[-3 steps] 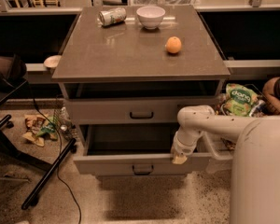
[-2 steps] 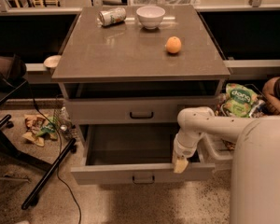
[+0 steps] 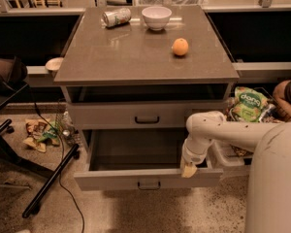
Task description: Open middle drawer
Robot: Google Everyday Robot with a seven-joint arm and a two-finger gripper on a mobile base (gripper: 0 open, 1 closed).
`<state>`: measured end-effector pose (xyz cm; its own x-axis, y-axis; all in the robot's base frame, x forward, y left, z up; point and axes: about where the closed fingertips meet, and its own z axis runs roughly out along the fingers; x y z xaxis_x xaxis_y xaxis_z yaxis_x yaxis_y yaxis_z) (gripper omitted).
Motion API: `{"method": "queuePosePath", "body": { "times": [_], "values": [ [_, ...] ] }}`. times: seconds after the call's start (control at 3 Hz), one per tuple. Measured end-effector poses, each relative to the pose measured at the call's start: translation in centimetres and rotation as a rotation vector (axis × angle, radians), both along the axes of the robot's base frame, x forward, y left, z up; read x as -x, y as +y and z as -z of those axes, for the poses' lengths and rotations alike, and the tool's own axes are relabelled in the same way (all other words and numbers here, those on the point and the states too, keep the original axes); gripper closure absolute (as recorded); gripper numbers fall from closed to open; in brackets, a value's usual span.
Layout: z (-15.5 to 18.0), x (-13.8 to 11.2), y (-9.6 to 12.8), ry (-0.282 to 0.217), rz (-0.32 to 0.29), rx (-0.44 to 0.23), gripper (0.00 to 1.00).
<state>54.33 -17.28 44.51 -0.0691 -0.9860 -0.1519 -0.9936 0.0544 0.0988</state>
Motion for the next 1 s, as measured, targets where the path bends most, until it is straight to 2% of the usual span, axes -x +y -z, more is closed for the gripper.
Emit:
{"method": "queuePosePath", "body": {
  "times": [0.67, 1.0],
  "values": [
    [0.0, 2.7, -0.6, 0.01, 0.062, -0.04, 1.0],
    [0.0, 2.7, -0.5, 0.01, 0.061, -0.04, 1.0]
  ]
}}
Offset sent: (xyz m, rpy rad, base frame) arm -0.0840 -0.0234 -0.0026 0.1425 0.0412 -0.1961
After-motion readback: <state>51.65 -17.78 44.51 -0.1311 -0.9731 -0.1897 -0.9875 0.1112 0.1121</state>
